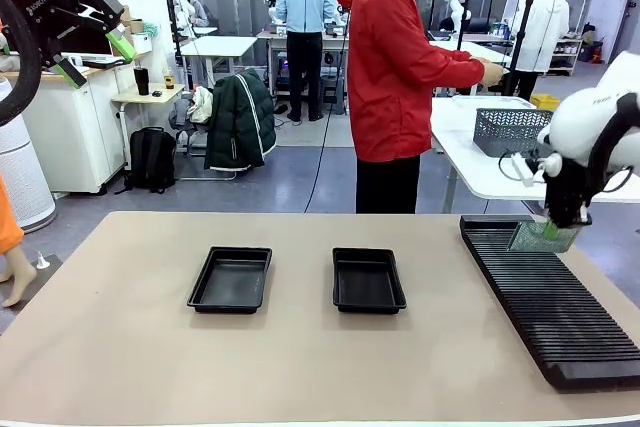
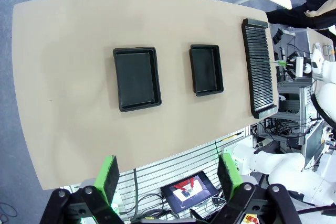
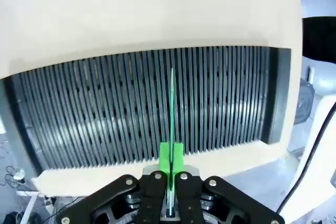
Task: Inspect and transfer BCBs to ESD trays.
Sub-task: Pick up the Blank PCB from the PCB Rack and place it in the left ESD tray.
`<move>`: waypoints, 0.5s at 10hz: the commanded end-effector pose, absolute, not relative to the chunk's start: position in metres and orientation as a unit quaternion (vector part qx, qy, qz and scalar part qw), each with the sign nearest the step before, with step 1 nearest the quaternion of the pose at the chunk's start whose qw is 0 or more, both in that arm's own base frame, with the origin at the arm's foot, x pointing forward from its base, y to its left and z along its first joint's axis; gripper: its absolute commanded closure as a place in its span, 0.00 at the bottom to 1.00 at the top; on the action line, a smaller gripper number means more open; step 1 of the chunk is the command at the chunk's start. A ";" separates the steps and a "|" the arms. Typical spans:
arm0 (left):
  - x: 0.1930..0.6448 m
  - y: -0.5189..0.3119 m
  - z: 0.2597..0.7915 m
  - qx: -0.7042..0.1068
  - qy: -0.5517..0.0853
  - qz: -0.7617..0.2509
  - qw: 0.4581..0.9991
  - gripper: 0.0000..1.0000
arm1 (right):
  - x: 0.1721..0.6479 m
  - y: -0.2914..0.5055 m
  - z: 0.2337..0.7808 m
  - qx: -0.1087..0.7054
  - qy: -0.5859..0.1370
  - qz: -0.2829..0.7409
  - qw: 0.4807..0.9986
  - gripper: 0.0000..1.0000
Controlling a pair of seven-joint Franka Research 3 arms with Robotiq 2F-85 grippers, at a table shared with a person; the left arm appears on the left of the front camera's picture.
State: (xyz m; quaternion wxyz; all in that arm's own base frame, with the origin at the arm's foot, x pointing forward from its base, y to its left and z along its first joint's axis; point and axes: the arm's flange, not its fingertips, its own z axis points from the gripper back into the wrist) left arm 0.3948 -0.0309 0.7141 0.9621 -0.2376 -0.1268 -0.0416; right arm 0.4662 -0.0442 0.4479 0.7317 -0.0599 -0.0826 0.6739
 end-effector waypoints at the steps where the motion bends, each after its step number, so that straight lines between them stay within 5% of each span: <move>1: 0.395 -0.030 0.714 -0.238 -0.127 -0.041 0.962 0.00 | 0.454 -0.040 0.484 -0.079 -0.061 0.669 0.737 1.00; 5: 0.395 -0.030 0.714 -0.238 -0.127 -0.041 0.962 0.00 | 0.444 -0.044 0.551 -0.064 -0.069 0.676 0.731 1.00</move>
